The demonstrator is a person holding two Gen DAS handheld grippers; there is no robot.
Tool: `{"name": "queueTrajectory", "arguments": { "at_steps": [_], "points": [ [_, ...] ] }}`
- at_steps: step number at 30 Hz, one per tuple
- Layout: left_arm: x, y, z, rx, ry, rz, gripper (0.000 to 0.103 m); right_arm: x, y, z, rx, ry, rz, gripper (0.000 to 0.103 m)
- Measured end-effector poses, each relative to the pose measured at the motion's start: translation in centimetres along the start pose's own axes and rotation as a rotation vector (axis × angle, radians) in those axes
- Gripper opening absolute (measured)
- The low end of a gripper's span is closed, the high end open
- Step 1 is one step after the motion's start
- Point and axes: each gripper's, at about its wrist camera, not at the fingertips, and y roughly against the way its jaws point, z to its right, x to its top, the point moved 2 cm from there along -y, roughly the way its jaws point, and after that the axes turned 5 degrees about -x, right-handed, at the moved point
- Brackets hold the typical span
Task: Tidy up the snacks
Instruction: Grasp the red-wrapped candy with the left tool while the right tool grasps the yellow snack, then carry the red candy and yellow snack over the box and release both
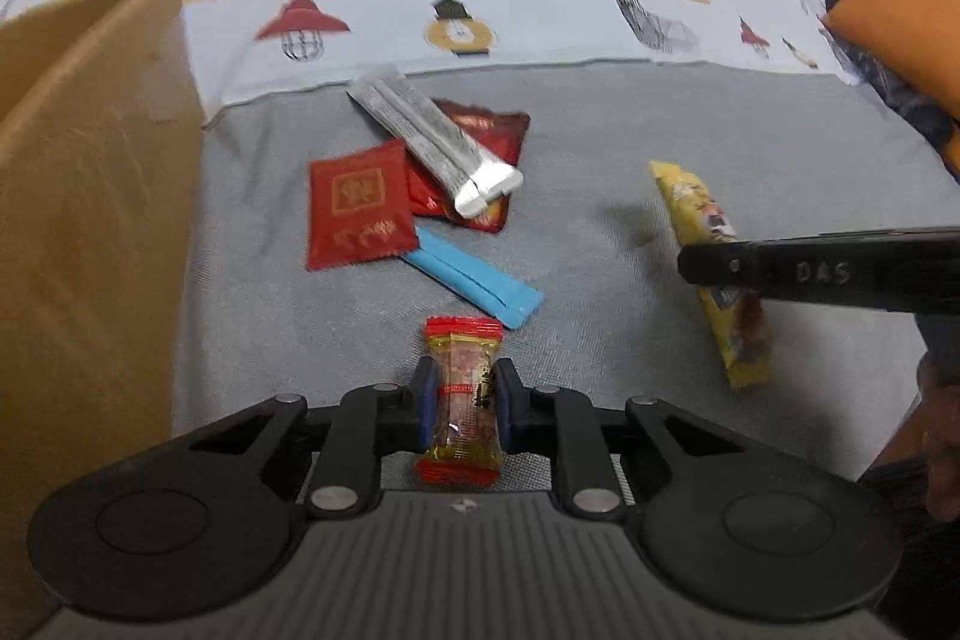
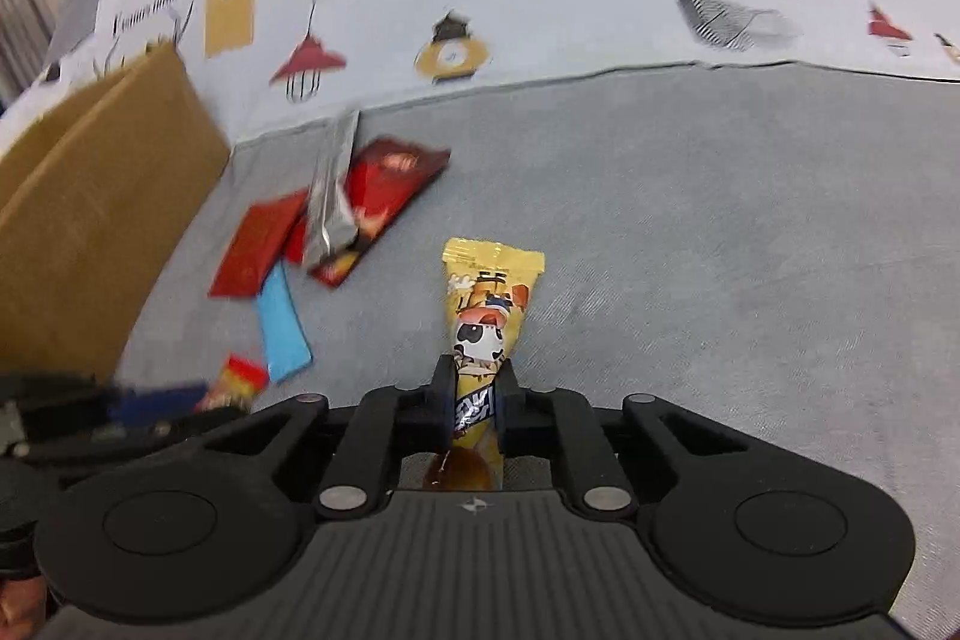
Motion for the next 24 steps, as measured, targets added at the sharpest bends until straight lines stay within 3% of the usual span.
{"name": "queueTrajectory", "arguments": {
  "at_steps": [5, 13, 17, 20, 24],
  "points": [
    [1.3, 4.9, 0.8, -0.045, 0.011, 0.058, 0.020, -0.1, 4.7, -0.4, 0.057, -0.080, 0.088, 0.013],
    [1.8, 13.1, 0.5, -0.032, 0.049, 0.149, 0.020, -1.6, 12.2, -2.9, 0.116, -0.186, 0.255, 0.013],
    [1.2, 16.7, -0.7, -0.003, 0.069, 0.190, 0.020, -2.2, 13.9, -4.7, 0.192, -0.228, 0.247, 0.013],
    [1.3, 19.4, -2.0, 0.037, 0.062, 0.241, 0.020, -1.7, 15.3, -7.3, 0.237, -0.205, 0.229, 0.014],
    [1.8, 22.8, -4.6, 0.053, 0.105, 0.309, 0.020, -0.2, 17.3, -11.8, 0.290, -0.142, 0.268, 0.015]
  ]
}}
